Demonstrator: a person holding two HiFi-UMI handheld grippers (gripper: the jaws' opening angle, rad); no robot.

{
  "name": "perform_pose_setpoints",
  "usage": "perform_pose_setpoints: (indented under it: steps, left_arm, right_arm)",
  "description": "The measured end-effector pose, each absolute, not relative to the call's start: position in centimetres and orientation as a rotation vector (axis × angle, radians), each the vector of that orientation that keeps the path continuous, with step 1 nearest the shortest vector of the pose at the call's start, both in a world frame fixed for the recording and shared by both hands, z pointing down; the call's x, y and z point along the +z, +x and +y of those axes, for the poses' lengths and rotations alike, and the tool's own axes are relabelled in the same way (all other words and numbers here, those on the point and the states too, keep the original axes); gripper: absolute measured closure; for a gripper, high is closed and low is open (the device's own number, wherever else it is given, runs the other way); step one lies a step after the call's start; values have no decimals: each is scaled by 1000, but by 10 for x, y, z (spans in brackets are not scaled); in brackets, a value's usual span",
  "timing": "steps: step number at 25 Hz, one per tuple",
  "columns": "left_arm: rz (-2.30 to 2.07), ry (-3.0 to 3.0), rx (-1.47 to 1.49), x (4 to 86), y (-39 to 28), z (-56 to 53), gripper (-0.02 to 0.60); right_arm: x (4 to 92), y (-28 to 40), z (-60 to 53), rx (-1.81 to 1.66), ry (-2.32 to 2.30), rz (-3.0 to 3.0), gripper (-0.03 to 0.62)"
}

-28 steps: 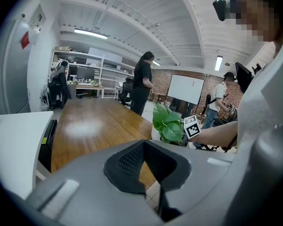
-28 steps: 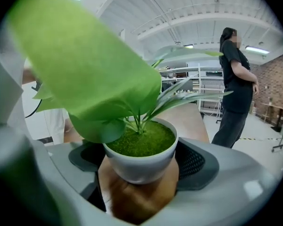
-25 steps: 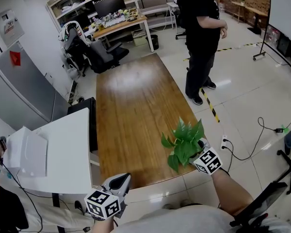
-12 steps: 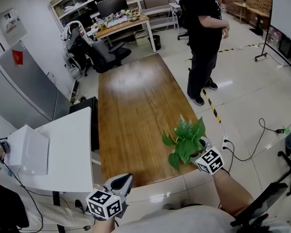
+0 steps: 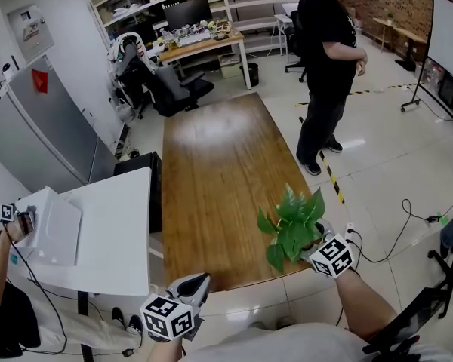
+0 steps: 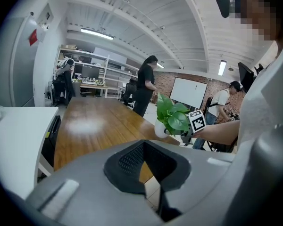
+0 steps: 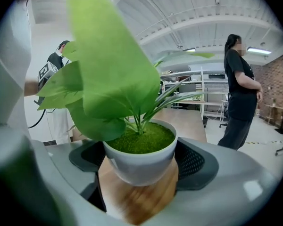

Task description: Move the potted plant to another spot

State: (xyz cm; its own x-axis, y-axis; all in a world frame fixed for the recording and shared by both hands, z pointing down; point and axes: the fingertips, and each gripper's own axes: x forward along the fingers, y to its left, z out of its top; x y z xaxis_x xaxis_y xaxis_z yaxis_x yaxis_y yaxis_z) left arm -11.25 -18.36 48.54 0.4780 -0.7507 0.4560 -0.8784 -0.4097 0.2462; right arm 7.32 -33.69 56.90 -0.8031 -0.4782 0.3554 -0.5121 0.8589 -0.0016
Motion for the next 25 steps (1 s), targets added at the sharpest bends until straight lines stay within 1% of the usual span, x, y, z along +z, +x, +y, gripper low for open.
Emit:
perform_pose_setpoints:
  steps: [5,14,20,25]
  left_arm:
    - [-1380,2249,356,485,-121,-171,584]
    - [-1493,2157,316,489,-135,-140,584]
    - [-1626,2046,271,490,-184,-97,584]
    - [-1733,1946,235,487,-208,-58,586]
  right_arm:
    - [551,63,-331,97,698,-2700,137]
    - [545,35,-323,70,563,-2732,137]
    - [544,-36,-308,57,417,-2771,137]
    - [539,-83,-293,40,290,-2795,137]
